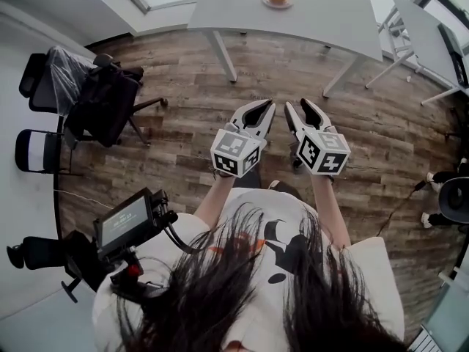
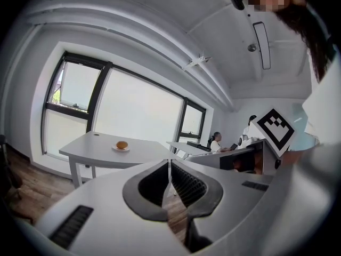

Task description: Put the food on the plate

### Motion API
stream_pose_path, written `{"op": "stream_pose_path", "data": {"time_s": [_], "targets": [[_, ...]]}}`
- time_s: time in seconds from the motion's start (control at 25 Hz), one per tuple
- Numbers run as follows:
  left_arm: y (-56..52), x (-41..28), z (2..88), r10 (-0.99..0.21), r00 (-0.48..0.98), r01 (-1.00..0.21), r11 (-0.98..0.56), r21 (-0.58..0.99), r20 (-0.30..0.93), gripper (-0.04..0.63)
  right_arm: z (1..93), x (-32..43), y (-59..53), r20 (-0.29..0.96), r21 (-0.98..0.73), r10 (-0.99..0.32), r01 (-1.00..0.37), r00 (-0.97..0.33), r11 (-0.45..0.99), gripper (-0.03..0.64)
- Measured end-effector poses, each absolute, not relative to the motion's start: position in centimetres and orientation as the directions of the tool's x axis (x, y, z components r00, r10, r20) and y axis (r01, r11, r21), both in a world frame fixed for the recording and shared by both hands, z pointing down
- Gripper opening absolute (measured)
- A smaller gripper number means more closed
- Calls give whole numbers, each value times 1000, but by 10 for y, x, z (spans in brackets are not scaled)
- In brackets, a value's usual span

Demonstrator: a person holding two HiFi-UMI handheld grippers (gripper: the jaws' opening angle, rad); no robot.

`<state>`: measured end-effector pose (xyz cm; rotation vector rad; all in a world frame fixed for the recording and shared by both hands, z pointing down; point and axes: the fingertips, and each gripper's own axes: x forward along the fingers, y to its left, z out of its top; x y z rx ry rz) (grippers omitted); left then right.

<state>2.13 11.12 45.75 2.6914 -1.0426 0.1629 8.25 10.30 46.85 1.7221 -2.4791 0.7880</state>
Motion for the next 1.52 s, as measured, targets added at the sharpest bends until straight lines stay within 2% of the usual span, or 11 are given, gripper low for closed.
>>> {"op": "stream_pose_path", "data": {"time_s": [0.16, 1.52], "targets": [[145, 24, 459, -663, 724, -689, -702, 180, 189, 6, 469, 87, 137, 283, -391, -870, -877, -403, 279, 192], [138, 22, 456, -673, 709, -704, -689, 169, 212, 6, 468, 84, 132, 298, -399, -852, -867, -431, 299, 192]]}}
